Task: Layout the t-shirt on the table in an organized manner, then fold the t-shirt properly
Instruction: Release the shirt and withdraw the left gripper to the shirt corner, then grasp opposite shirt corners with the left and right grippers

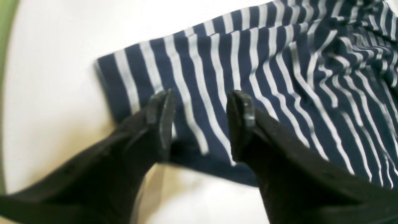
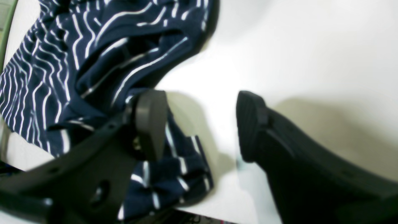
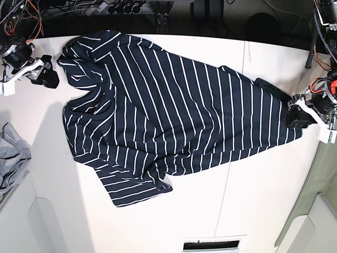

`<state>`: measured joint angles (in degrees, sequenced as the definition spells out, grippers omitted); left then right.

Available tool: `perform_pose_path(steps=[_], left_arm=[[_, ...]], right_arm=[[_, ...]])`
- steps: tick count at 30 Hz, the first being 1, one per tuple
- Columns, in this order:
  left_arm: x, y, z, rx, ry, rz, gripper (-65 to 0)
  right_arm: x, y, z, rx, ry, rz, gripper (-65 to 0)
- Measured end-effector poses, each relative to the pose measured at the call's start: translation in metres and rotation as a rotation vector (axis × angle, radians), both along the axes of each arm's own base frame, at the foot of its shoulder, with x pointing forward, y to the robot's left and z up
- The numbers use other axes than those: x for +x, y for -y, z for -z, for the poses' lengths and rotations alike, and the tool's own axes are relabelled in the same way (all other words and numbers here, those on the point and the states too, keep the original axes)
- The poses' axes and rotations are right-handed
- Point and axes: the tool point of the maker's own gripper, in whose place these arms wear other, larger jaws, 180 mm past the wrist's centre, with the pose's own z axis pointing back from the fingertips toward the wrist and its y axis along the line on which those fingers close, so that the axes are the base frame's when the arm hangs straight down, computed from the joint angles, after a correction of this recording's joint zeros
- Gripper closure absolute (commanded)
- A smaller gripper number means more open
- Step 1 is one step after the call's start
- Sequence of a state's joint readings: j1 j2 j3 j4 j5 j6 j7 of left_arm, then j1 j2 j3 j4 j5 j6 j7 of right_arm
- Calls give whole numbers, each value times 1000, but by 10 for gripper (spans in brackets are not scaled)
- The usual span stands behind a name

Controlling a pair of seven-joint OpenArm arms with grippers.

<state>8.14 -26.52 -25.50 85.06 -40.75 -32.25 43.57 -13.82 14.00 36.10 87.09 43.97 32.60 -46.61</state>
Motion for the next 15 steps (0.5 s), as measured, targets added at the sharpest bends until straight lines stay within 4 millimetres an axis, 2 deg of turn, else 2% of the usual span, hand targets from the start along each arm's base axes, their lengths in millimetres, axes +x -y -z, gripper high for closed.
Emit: perform_pose_path(steps=[2,5,9,15], left_arm=[[-7,-1,1,-43,-12,-17,-306],[-27,4,13,-122,-55,-30,-306],[-59,10,40,-152,-137,-41,-306],[-75,37,60,-219,-166,-50,-306]], right_arm=[[-1,0,-3,18,4,-2,-391],[-3,0,-2,12,-14,-23,-445],[-6,-7,3,9,-39,-53,-445],[-10,-19,9,18,-61,-91,-445]])
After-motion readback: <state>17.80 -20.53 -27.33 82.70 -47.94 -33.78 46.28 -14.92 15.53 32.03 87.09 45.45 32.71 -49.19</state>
